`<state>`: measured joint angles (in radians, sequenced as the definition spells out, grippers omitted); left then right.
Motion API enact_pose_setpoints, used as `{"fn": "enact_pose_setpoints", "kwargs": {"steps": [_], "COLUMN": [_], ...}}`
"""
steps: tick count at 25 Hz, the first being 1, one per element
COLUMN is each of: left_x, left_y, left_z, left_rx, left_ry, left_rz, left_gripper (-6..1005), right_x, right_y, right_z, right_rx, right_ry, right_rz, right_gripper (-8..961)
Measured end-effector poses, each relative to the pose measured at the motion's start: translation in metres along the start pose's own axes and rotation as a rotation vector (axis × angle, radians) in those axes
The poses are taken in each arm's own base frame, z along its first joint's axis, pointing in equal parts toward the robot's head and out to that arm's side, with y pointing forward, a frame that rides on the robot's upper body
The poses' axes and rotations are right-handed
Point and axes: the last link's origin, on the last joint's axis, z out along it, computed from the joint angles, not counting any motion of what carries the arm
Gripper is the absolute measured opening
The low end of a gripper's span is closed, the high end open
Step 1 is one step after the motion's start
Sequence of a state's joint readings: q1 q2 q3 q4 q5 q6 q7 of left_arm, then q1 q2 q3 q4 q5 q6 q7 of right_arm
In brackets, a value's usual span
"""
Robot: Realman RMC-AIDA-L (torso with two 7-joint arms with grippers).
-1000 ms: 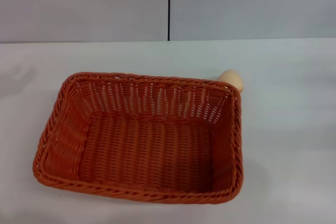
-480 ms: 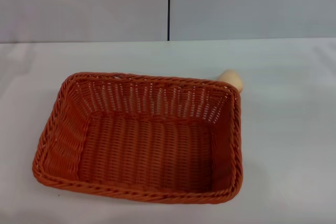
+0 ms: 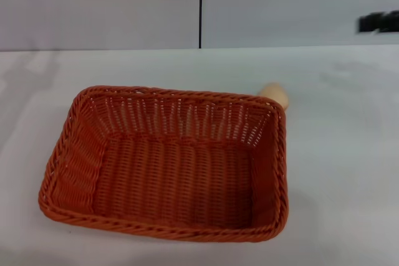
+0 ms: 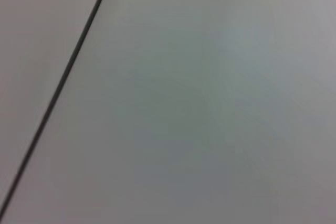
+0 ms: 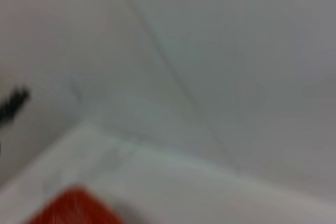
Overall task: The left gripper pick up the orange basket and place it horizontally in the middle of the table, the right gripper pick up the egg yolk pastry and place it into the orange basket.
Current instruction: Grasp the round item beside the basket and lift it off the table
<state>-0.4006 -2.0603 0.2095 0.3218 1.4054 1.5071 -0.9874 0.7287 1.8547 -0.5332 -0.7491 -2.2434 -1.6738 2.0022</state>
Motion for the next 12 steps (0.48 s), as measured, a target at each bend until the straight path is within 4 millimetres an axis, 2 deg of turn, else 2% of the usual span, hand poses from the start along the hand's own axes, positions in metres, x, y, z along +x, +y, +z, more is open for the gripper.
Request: {"fn": "enact_pose_setpoints", "kwargs": {"steps": [1, 4, 5, 6, 10, 12], "left_x": [0.000, -0.002, -0.003, -0.003, -0.005, -0.005], "left_y": [0.000, 0.002, 0.003, 0.003, 0.005, 0.005], "left_z": [0.000, -0.001, -0.002, -0.002, -0.004, -0.004], "left_rx": [0.000, -0.003, -0.010, -0.010, -0.016, -0.016], "left_ry": [0.000, 0.001, -0.001, -0.001, -0.002, -0.002], "left_rz": [0.000, -0.003, -0.004, -0.004, -0.011, -0.011], "left_gripper": [482, 482, 482, 482, 481, 481], "right_x": [0.000, -0.007, -0.009, -0.009, -0.006, -0.004], "right_y": [0.000, 0.000, 0.002, 0.002, 0.010, 0.011], "right_z": [0.000, 0.030, 0.047, 0.047, 0.081, 0.087], "right_rx": [0.000, 0.012, 0.020, 0.020, 0.030, 0.031], "right_ry": [0.000, 0.118, 0.166, 0.166, 0.220, 0.226], "right_rz": [0.000, -0.027, -0.049, -0.049, -0.090, -0.096], "right_gripper": [546, 545, 545, 545, 544, 544]}}
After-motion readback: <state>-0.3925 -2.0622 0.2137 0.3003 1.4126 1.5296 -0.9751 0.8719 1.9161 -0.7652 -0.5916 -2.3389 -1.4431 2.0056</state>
